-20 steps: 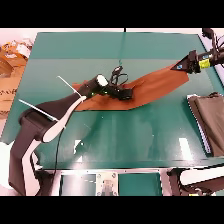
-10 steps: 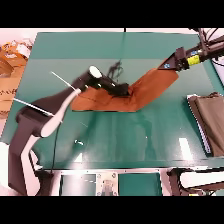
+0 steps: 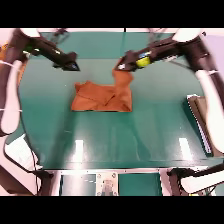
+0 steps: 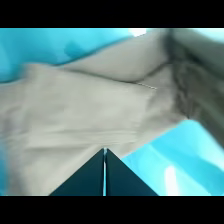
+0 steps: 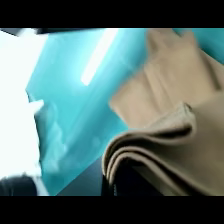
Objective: Fold the shirts.
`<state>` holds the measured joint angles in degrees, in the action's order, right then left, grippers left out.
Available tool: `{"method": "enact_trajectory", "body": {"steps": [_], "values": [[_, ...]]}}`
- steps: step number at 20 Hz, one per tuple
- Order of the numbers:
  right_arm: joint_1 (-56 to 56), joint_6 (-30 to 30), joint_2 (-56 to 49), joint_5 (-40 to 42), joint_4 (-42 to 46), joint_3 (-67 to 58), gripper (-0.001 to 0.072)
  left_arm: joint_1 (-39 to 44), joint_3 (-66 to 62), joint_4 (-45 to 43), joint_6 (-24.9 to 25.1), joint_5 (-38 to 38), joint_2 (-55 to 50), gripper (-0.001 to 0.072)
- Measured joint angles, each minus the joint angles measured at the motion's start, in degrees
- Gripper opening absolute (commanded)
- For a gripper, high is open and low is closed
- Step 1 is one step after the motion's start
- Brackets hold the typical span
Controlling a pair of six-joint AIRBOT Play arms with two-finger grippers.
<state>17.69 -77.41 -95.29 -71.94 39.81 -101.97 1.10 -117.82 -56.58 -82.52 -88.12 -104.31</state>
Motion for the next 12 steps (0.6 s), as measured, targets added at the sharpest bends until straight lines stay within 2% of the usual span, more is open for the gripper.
{"method": "enact_trajectory", "body": {"steps": [1,2,3,4,5,6,7,8,10,12], "values": [[3.3,0.0,-2.5,4.6,-0.5,0.0,0.0017,-2.1,-0.1,-0.6,-0.2,-0.8,0.6,0.0024],[6.2,0.0,-5.2,9.3,-1.6,0.0,0.0075,-4.1,-0.2,-1.0,-0.3,-1.3,1.1,0.0024],[9.3,0.3,-8.5,15.1,-3.5,-0.1,0.0339,-5.7,-0.3,-1.0,-0.4,-1.7,1.5,0.0025],[11.8,1.0,-11.6,20.6,-5.9,-0.4,0.0522,-7.1,-0.4,-1.1,-0.4,-2.1,1.7,0.0024],[13.9,1.7,-14.8,25.5,-9.0,-1.2,0.0520,-8.2,-0.4,-1.4,-0.4,-2.3,1.9,0.0024],[15.0,2.2,-17.2,28.7,-11.7,-2.2,0.0376,-9.3,-0.4,-1.5,-0.3,-2.4,2.0,0.0024],[15.3,2.7,-19.2,30.0,-14.0,-3.3,0.0100,-10.1,-0.5,-1.7,-0.3,-2.5,2.2,0.0024],[15.0,3.3,-20.3,29.4,-15.6,-4.3,0.0016,-10.6,-0.5,-1.9,-0.1,-2.6,2.3,0.0024],[12.4,4.4,-20.7,24.1,-17.4,-6.1,0.0015,-11.1,-0.5,-1.7,0.3,-2.7,2.3,0.0024],[8.1,2.6,-19.1,18.3,-14.7,-7.1,0.0013,-11.6,-0.5,-2.1,0.6,-2.4,2.4,0.0024]]}}
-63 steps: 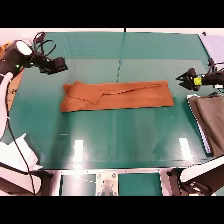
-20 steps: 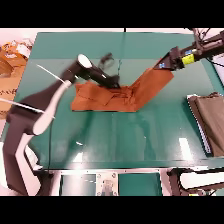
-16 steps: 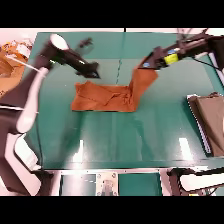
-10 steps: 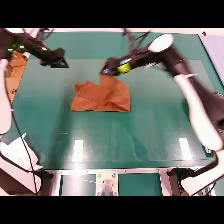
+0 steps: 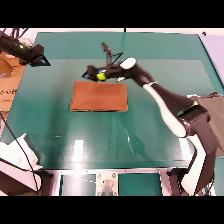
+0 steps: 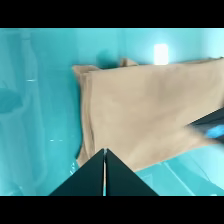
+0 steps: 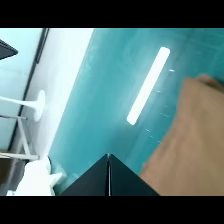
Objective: Fold the shirts.
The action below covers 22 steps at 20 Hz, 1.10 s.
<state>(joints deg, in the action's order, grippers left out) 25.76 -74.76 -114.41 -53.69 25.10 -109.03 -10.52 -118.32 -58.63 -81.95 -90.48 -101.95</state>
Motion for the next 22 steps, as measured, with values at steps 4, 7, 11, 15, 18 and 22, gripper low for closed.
{"method": "enact_trajectory", "body": {"steps": [4,7,11,15,18,22], "values": [[-10.9,-9.9,6.5,-11.0,17.1,1.3,0.0014,-0.2,0.0,0.0,0.3,0.6,0.0,0.0024],[-18.2,-15.5,11.1,-15.0,27.5,9.7,0.0577,-0.2,0.0,0.0,0.4,0.9,0.0,0.0024],[-22.0,-14.3,11.7,-11.1,24.9,23.8,0.0637,-0.3,0.0,-0.5,0.4,1.3,0.0,0.0024],[-19.5,-6.9,6.8,-7.0,10.9,28.4,0.0630,-0.3,0.0,-1.5,0.4,1.5,0.0,0.0024],[-16.1,-3.6,3.6,-5.4,5.6,26.6,0.0032,-0.3,0.0,-1.9,0.4,1.4,0.0,0.0024],[-14.5,-2.7,3.5,-6.3,2.4,19.6,0.0015,-0.3,0.0,-2.0,0.3,1.0,0.0,0.0024]]}}
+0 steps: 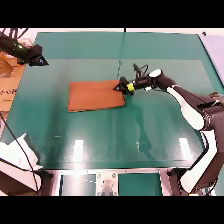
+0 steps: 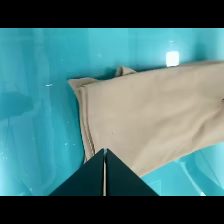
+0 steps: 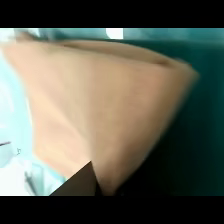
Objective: Fold the shirts.
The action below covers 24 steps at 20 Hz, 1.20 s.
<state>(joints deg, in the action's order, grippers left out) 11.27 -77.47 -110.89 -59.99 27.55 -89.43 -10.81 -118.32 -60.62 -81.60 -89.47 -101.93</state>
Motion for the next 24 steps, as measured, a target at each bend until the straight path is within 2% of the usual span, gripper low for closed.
{"method": "enact_trajectory", "body": {"steps": [2,6,12,18,24], "values": [[-1.4,-1.9,2.5,-0.7,1.4,-3.5,0.0015,0.0,0.0,0.0,0.0,-0.2,0.0,0.0024],[-9.5,-7.9,12.1,-5.0,9.9,-7.6,0.0015,0.0,0.0,-0.1,0.0,-0.5,0.0,0.0024],[-32.5,-13.3,27.6,-9.3,16.9,-9.0,0.0016,0.0,0.0,-0.1,0.0,-0.8,0.0,0.0024],[-56.1,-14.7,31.5,-13.2,18.5,-9.3,0.0015,0.0,0.0,-0.1,0.0,-1.0,0.0,0.0024],[-69.4,-15.2,32.2,-19.5,19.9,-9.4,0.0015,0.0,0.0,-0.1,0.0,-1.2,0.0,0.0024]]}}
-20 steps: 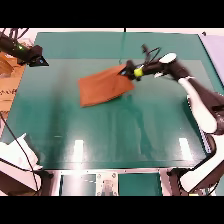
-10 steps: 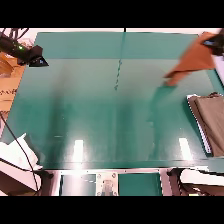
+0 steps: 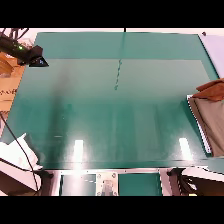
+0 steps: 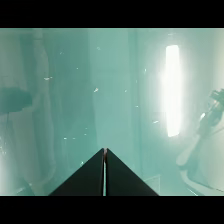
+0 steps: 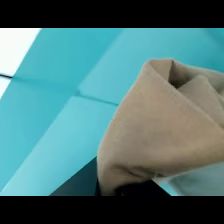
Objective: Fold the shirts.
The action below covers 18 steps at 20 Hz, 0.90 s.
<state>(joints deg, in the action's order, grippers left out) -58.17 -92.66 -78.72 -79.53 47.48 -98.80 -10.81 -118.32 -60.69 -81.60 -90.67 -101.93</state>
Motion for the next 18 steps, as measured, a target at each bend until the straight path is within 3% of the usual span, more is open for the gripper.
{"method": "enact_trajectory", "body": {"steps": [3,8,9,11,15,16,17,18], "values": [[-2.8,-2.8,1.1,-6.0,5.3,0.0,0.0015,0.0,0.0,0.0,0.0,-0.5,0.0,0.0025],[-4.3,-10.4,2.7,-17.6,24.4,3.1,0.0017,0.0,1.0,0.1,0.0,-1.5,0.0,0.0024],[-4.4,-11.3,2.9,-18.7,27.6,4.8,0.0077,0.0,1.2,0.2,0.0,-1.7,0.1,0.0024],[-4.5,-12.3,3.0,-20.3,32.8,9.0,0.0647,0.0,1.6,0.2,0.0,-2.1,0.1,0.0024],[-4.6,-14.4,2.7,-22.1,42.1,17.4,0.0640,0.0,1.8,0.7,0.0,-2.6,0.1,0.0024],[-4.6,-15.0,2.3,-22.3,43.1,18.0,0.0579,0.0,1.9,0.8,0.0,-2.7,0.1,0.0024],[-4.4,-15.5,1.9,-22.2,43.3,17.8,0.0365,0.0,1.9,1.0,0.0,-2.7,0.1,0.0024],[-3.8,-15.8,1.4,-22.1,43.1,17.0,0.0095,0.0,1.9,1.2,0.0,-2.8,0.1,0.0023]]}}
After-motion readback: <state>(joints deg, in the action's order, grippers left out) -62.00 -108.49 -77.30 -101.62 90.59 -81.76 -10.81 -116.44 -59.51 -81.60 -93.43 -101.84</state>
